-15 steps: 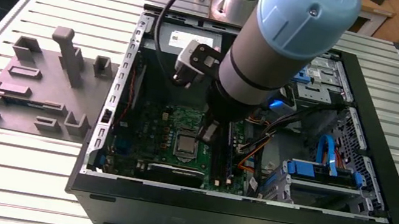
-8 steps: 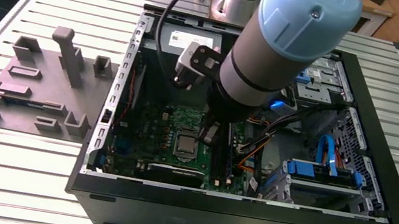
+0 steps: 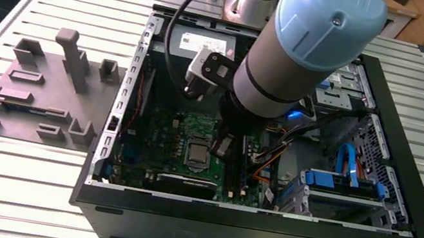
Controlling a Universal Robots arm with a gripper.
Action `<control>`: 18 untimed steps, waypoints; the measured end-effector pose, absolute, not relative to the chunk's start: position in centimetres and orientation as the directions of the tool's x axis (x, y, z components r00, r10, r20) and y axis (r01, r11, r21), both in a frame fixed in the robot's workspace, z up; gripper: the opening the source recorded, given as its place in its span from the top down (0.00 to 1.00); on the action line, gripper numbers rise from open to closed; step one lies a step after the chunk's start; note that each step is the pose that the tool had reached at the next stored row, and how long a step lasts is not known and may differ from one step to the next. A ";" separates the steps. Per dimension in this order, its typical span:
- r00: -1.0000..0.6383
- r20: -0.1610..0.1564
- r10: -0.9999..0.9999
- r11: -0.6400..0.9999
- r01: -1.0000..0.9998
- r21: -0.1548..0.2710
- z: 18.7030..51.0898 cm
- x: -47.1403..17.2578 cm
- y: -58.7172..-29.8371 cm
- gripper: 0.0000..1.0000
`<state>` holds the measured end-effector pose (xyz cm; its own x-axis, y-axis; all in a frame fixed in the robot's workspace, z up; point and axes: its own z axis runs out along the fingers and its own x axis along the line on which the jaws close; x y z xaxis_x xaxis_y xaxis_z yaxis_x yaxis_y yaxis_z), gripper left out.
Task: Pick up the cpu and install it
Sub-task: 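Install the first cpu locking lever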
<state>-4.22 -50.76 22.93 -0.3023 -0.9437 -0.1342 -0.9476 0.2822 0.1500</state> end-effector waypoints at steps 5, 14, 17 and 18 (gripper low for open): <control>-0.293 -0.134 -0.947 0.273 -0.950 0.150 22.8 -4.2 -51.0 0.90; -0.272 -0.135 -0.953 0.252 -0.957 0.147 22.5 -4.2 -51.3 0.90; -0.258 -0.136 -0.956 0.239 -0.960 0.144 22.4 -4.2 -51.4 0.90; -0.252 -0.136 -0.958 0.233 -0.962 0.142 22.4 -4.2 -51.4 0.90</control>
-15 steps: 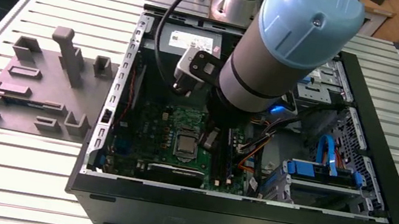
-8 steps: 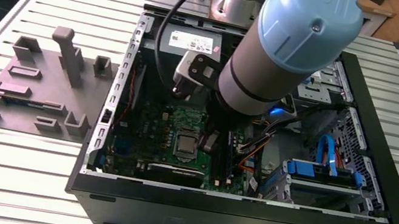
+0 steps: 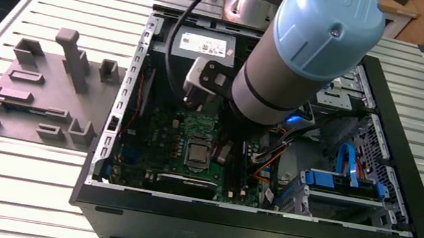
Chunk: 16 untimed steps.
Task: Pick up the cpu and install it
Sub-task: 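Install the first cpu locking lever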
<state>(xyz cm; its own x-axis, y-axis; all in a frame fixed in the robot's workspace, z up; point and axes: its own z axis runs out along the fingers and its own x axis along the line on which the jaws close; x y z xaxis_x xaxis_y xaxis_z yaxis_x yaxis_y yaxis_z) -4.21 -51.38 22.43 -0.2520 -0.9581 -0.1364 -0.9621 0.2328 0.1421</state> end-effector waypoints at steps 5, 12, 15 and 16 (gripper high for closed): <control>-0.228 -0.138 -0.964 0.210 -0.968 0.136 22.4 -4.2 -51.4 0.90; -0.201 -0.138 -0.970 0.183 -0.975 0.130 22.3 -4.2 -51.4 0.90; -0.187 -0.135 -0.973 0.170 -0.977 0.128 22.3 -4.2 -51.4 0.90; -0.182 -0.134 -0.974 0.165 -0.978 0.128 22.2 -4.2 -51.4 0.90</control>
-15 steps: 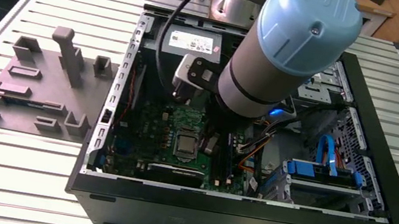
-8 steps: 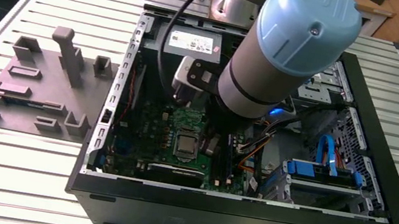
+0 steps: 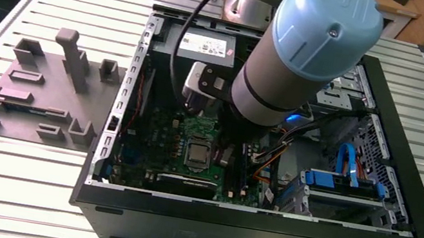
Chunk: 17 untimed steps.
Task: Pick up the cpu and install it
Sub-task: 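Install the first cpu locking lever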
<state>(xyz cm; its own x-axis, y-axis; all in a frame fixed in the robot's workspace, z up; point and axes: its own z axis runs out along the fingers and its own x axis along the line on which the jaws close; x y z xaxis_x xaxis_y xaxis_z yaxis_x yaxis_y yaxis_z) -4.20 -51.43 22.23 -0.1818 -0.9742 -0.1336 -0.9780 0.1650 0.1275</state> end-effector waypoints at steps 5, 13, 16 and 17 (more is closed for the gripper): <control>-0.162 -0.126 -0.979 0.147 -0.981 0.125 22.0 -4.2 -51.4 0.90; -0.148 -0.108 -0.983 0.135 -0.983 0.122 21.6 -4.2 -51.4 0.90; -0.143 -0.101 -0.985 0.131 -0.984 0.121 21.6 -4.2 -51.4 0.90; -0.141 -0.098 -0.985 0.129 -0.984 0.120 21.6 -4.2 -51.4 0.90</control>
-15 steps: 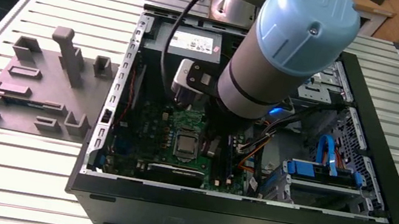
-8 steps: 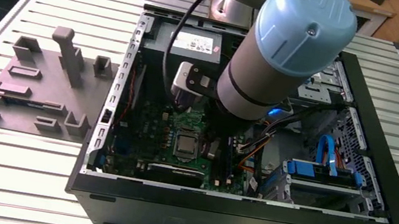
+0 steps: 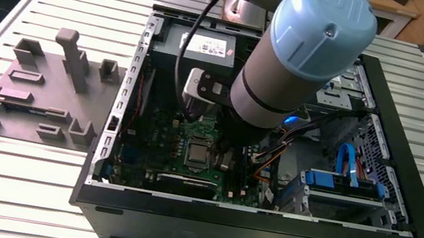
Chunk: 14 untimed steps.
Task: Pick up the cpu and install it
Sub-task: 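Install the first cpu locking lever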
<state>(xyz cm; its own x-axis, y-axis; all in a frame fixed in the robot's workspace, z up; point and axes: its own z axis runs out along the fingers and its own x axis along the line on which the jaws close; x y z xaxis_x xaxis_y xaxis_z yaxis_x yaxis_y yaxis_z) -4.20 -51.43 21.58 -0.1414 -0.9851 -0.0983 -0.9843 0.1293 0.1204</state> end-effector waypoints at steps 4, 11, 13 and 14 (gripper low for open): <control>-0.132 -0.086 -0.987 0.122 -0.985 0.119 21.5 -4.2 -51.4 0.90; -0.099 -0.083 -0.992 0.089 -0.989 0.118 21.3 -4.2 -51.4 0.90; -0.095 -0.084 -0.992 0.085 -0.989 0.118 21.2 -4.2 -51.4 0.90; -0.093 -0.084 -0.992 0.083 -0.990 0.117 21.2 -4.2 -51.4 0.90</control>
<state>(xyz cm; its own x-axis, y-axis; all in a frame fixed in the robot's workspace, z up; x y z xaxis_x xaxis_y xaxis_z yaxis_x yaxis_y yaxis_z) -4.20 -51.43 21.17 -0.0929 -0.9921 -0.0838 -0.9896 0.0827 0.1173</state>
